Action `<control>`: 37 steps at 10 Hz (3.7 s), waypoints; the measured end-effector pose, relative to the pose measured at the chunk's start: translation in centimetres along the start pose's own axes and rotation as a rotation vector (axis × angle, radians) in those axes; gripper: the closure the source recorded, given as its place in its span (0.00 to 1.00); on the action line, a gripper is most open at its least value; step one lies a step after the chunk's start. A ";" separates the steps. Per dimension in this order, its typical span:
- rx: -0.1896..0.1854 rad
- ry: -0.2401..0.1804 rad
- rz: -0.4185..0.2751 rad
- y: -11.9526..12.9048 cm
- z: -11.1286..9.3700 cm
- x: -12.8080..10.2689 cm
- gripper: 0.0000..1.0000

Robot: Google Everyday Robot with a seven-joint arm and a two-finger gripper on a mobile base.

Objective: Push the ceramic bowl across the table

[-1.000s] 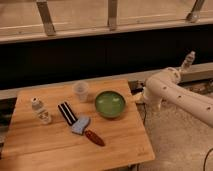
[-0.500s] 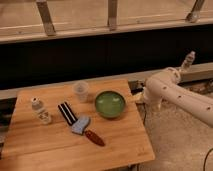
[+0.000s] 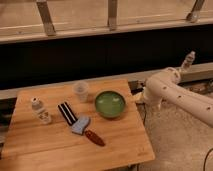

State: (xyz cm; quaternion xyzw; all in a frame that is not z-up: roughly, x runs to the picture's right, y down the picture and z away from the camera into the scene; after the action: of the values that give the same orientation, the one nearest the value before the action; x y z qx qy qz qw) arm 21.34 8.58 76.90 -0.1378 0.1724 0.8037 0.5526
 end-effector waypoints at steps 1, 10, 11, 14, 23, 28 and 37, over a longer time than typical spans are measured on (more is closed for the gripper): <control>0.000 0.000 0.000 0.0 0.0 0.0 0.20; 0.006 -0.010 -0.011 0.0 -0.1 -0.2 0.20; 0.010 -0.016 -0.020 0.1 -0.3 -0.3 0.20; 0.030 -0.036 -0.026 0.1 -0.5 -0.5 0.20; 0.037 -0.047 -0.043 -0.1 -0.2 -0.4 0.20; 0.042 -0.054 -0.041 -0.2 -0.1 -0.3 0.20; 0.143 0.012 -0.104 1.3 6.4 -0.2 0.20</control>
State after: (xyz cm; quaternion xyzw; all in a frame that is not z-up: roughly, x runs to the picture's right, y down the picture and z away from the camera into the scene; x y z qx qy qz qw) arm 20.02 10.73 82.96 -0.1118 0.2252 0.7588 0.6009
